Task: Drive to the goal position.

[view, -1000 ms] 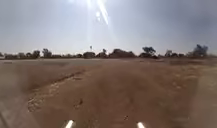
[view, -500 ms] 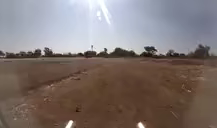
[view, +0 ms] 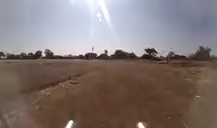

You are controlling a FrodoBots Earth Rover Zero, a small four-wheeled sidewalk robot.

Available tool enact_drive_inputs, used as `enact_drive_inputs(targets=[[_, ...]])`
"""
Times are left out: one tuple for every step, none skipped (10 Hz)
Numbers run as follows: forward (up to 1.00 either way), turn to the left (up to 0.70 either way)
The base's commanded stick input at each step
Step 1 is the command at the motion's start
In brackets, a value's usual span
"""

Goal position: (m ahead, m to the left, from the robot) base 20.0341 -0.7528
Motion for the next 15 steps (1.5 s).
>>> enact_drive_inputs(targets=[[0.5, -0.24], [0.5, -0.03], [0.5, 0.0], [0.5, 0.0], [0.5, 0.0], [0.5, 0.0], [0.5, 0.0], [0.5, 0.0], [0.5, 0.0], [0.5, 0.0], [0.5, 0.0], [0.5, 0.0], [0.5, 0.0], [0.5, 0.0], [0.5, 0.0]])
